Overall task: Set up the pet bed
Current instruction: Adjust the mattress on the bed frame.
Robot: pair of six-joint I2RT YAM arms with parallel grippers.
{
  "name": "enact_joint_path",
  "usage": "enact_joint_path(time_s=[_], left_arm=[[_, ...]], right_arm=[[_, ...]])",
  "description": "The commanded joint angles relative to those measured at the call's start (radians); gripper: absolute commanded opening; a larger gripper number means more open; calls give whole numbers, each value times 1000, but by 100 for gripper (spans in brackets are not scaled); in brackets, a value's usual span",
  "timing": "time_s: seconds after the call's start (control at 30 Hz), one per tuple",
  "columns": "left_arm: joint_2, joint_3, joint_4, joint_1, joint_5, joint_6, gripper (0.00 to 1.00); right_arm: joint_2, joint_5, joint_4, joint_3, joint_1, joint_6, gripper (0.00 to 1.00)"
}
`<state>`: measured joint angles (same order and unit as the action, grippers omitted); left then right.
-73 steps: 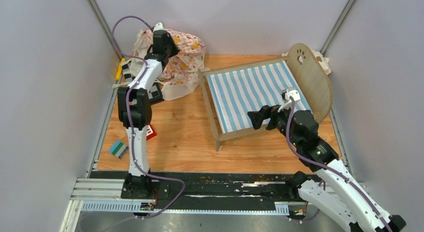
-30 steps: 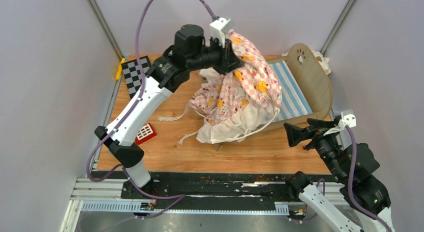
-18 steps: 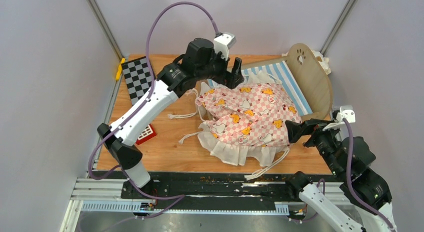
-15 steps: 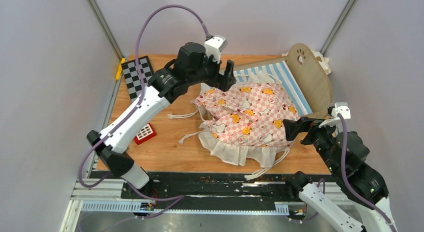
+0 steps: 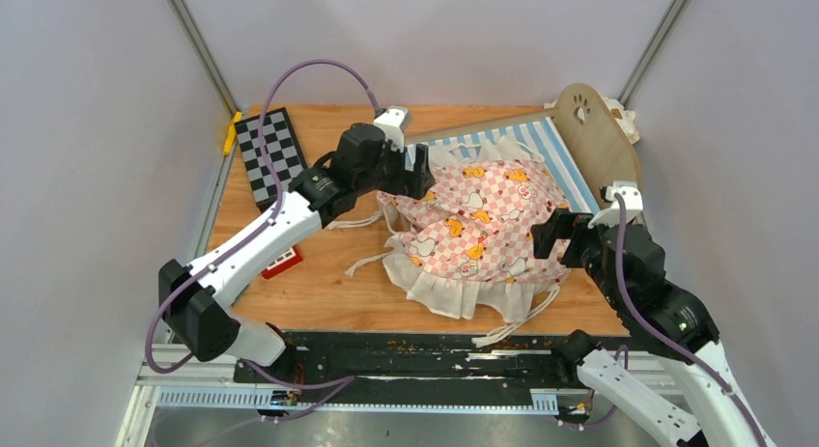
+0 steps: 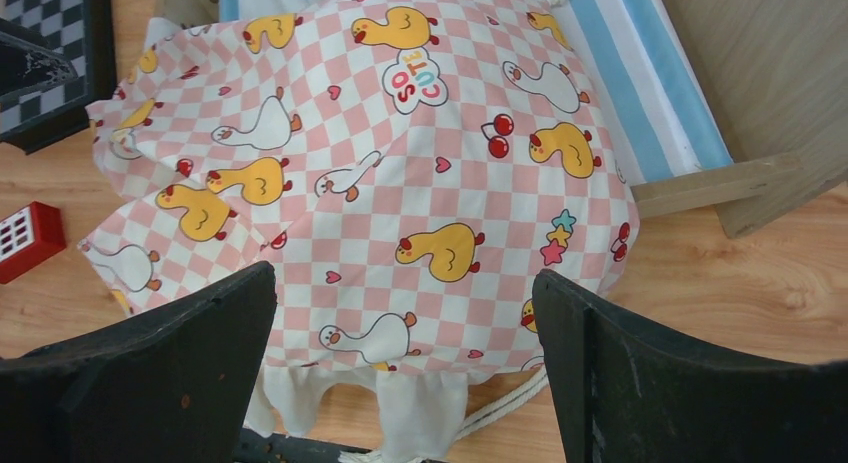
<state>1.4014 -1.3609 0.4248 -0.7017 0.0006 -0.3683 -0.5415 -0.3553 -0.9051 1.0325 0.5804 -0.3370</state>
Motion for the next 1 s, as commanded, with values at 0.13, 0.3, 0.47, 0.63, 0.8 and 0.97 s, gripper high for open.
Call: enact_joint_path(time_s=[0.13, 0.3, 0.47, 0.63, 0.8, 0.97], left_arm=[[123, -78, -128, -61, -11, -33, 100], [178, -73, -121, -69, -68, -13, 100], [227, -82, -120, -82, -75, 3, 100], [284, -100, -117, -109, -94, 10, 100], [320, -94, -122, -121, -101, 4, 100], [329, -66, -140, -122, -112, -2, 100]], right_arm=[[-199, -174, 38, 42, -28, -24, 100], [-360, 41, 93, 79, -252, 20, 100], [-420, 332, 176, -3, -521, 48, 100], [-463, 485, 277, -97, -571, 13, 100], [-513, 574, 372, -181, -634, -25, 100], [-558, 599, 422, -222, -646, -36, 100]])
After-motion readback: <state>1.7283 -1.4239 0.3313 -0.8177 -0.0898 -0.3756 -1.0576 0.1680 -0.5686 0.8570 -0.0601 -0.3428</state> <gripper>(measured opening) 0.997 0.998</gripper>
